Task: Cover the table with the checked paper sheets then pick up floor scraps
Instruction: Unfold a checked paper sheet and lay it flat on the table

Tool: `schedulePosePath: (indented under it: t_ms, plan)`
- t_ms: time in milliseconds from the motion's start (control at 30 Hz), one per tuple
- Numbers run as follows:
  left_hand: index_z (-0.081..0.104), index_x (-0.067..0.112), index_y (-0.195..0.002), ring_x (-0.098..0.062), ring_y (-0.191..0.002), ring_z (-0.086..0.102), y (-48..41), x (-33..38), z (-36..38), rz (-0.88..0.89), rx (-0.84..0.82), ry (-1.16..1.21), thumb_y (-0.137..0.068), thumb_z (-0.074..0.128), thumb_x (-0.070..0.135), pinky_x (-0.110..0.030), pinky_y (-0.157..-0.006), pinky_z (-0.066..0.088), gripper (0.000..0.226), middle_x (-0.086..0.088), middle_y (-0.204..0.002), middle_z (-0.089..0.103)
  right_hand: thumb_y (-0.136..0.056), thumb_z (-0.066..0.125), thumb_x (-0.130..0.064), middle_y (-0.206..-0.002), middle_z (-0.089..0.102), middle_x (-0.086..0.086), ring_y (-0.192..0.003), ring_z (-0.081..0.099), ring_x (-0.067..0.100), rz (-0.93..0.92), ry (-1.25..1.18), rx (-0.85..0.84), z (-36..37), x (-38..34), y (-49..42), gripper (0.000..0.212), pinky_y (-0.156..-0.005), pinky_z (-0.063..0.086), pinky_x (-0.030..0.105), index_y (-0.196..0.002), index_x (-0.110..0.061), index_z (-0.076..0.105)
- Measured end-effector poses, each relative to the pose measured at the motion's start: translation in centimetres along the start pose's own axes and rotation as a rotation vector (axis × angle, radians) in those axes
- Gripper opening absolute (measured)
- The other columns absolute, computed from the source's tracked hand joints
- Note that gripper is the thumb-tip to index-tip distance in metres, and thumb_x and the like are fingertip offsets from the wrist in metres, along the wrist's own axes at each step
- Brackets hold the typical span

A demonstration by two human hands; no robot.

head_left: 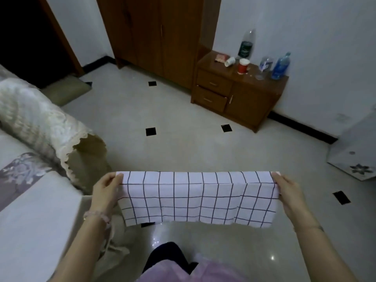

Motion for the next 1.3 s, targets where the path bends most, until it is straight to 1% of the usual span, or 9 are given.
schedulePosePath:
  t_ms: [133,367,467,733,867,967,1100,1200,1300]
  plan:
    - [0.066,0.020,-0.080,-0.020,-0.080,0.054,-4.8,1.7,2.2,-0.037,0.064,0.051,-0.089,0.057,0.020,-0.038,-0.074,0.044,0.013,-0.004,-0.081,0.061,-0.091,0.057,-0.023,-0.082,0.060,0.010,-0.075,0.053,0.020,-0.028,0.018,-0.059,3.7,-4.7,-6.1,0.018,-0.070,0.043,0.033,-0.079,-0.012,0.065]
    - [0.064,0.008,-0.088,-0.021,-0.081,0.051,-15.6,2.4,6.3,-0.074,0.146,0.095,-0.091,0.055,0.014,-0.033,-0.075,0.044,0.011,-0.008,-0.084,0.059,-0.092,0.054,-0.021,-0.088,0.064,0.016,-0.081,0.055,0.027,-0.020,0.119,-0.139,12.7,-9.0,-17.4,0.020,-0.075,0.045,0.038,-0.083,-0.007,0.066]
    - [0.064,0.014,-0.081,-0.024,-0.084,0.052,-20.4,3.5,7.4,-0.132,0.172,0.122,-0.090,0.055,0.014,-0.041,-0.081,0.045,0.012,-0.007,-0.083,0.060,-0.093,0.052,-0.021,-0.094,0.064,0.024,-0.082,0.056,0.029,-0.031,0.160,-0.176,17.4,-12.8,-22.0,0.023,-0.076,0.046,0.041,-0.090,-0.002,0.065]
    - [0.063,0.013,-0.084,-0.020,-0.079,0.051,-31.8,12.5,3.4,-0.058,0.398,0.187,-0.091,0.053,0.014,-0.032,-0.069,0.043,0.013,-0.002,-0.078,0.058,-0.091,0.056,-0.022,-0.098,0.068,0.012,-0.094,0.062,0.029,-0.151,0.156,-0.349,34.5,-26.6,-32.0,0.015,-0.092,0.048,0.047,-0.096,-0.016,0.068]
    - [0.064,0.015,-0.095,-0.020,-0.077,0.054,-34.7,15.0,-1.1,-0.048,0.570,0.256,-0.093,0.052,0.019,-0.033,-0.071,0.044,0.013,-0.003,-0.083,0.060,-0.091,0.055,-0.022,-0.090,0.067,0.005,-0.092,0.062,0.027,-0.229,0.188,-0.518,45.5,-32.4,-33.9,0.013,-0.092,0.047,0.046,-0.090,-0.021,0.068]
    - [0.065,0.020,-0.086,-0.018,-0.072,0.055,-35.9,16.4,-5.0,-0.033,0.733,0.324,-0.093,0.052,0.017,-0.031,-0.067,0.048,0.015,-0.003,-0.083,0.062,-0.091,0.055,-0.026,-0.095,0.069,0.013,-0.097,0.063,0.036,-0.303,0.219,-0.686,54.8,-36.4,-34.0,0.015,-0.095,0.048,0.053,-0.085,-0.022,0.069]
    - [0.068,0.014,-0.097,-0.025,-0.095,0.060,-35.5,18.1,-9.9,0.009,0.971,0.383,-0.090,0.056,0.016,-0.041,-0.087,0.050,0.014,-0.010,-0.098,0.067,-0.093,0.053,-0.026,-0.085,0.069,0.003,-0.084,0.065,0.025,-0.415,0.241,-0.905,67.3,-41.5,-31.8,0.019,-0.089,0.049,0.047,-0.078,-0.024,0.066]
    - [0.065,0.025,-0.076,-0.020,-0.084,0.054,-33.1,20.4,-12.6,0.045,1.165,0.357,-0.091,0.055,0.015,-0.034,-0.074,0.043,0.020,-0.003,-0.082,0.062,-0.093,0.054,-0.024,-0.075,0.071,-0.005,-0.076,0.063,0.017,-0.469,0.251,-1.104,77.1,-44.8,-27.9,0.017,-0.076,0.053,0.035,-0.082,-0.018,0.066]
    - [0.066,0.027,-0.070,-0.012,-0.078,0.054,-29.2,22.1,-14.7,0.097,1.375,0.396,-0.091,0.055,0.015,-0.036,-0.079,0.044,0.026,0.007,-0.075,0.064,-0.092,0.054,-0.019,-0.095,0.072,0.004,-0.082,0.065,0.016,-0.521,0.229,-1.337,86.2,-47.4,-21.3,0.014,-0.076,0.052,0.031,-0.092,-0.018,0.068]
Point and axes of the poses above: each hand's wrist, its own y-axis away from the middle knuckle, its own z-axis out of the palm, x = y × z, the point moved 8 cm from there along -y, towards the middle knuckle
